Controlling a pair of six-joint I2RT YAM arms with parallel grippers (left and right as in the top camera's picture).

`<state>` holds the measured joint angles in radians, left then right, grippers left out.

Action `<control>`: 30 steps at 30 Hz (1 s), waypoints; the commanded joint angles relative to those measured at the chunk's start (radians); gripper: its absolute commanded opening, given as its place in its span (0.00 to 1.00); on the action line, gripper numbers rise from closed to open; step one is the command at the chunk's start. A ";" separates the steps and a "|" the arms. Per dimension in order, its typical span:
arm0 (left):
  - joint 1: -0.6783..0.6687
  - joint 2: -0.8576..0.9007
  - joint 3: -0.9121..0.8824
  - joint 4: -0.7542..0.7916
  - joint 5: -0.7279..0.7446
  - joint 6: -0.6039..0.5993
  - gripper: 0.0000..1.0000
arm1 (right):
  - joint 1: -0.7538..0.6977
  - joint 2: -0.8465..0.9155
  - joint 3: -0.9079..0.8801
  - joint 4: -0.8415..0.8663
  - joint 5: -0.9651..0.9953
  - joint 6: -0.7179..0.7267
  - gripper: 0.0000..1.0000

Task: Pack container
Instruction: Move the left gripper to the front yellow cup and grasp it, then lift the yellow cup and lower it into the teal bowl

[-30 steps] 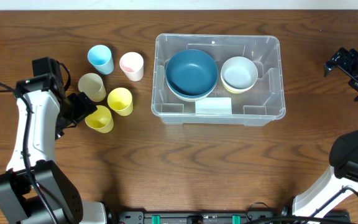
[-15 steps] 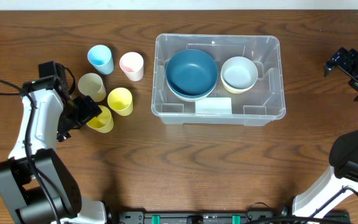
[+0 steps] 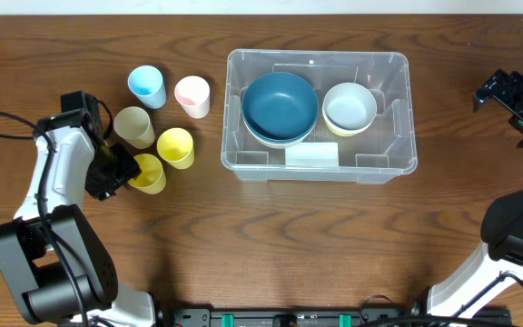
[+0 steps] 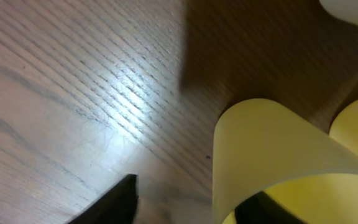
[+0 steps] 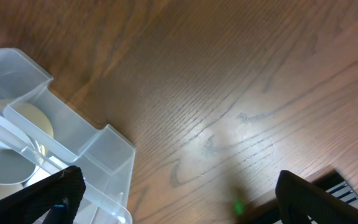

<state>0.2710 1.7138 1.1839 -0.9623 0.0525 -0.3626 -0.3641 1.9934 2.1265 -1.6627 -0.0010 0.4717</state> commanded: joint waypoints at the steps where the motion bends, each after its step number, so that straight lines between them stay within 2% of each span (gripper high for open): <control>1: -0.002 0.009 -0.011 -0.006 -0.003 0.002 0.37 | 0.001 -0.007 -0.001 -0.002 0.004 0.018 0.99; 4: -0.002 0.009 -0.011 -0.008 -0.003 0.001 0.24 | 0.000 -0.007 -0.001 -0.002 0.004 0.018 0.99; 8: -0.002 0.009 -0.011 -0.008 -0.003 0.001 0.19 | 0.000 -0.007 -0.001 -0.002 0.004 0.018 0.99; 12: -0.002 0.009 -0.011 -0.006 -0.003 0.001 0.06 | 0.000 -0.007 -0.001 -0.002 0.004 0.018 0.99; 22: -0.002 -0.010 -0.009 -0.003 0.006 -0.002 0.06 | 0.000 -0.007 -0.001 -0.002 0.004 0.018 0.99; 30: -0.002 -0.193 0.055 -0.060 0.037 -0.014 0.06 | 0.001 -0.007 -0.001 -0.002 0.004 0.018 0.99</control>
<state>0.2710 1.6211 1.1870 -1.0035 0.0784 -0.3668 -0.3641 1.9934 2.1265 -1.6630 -0.0010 0.4717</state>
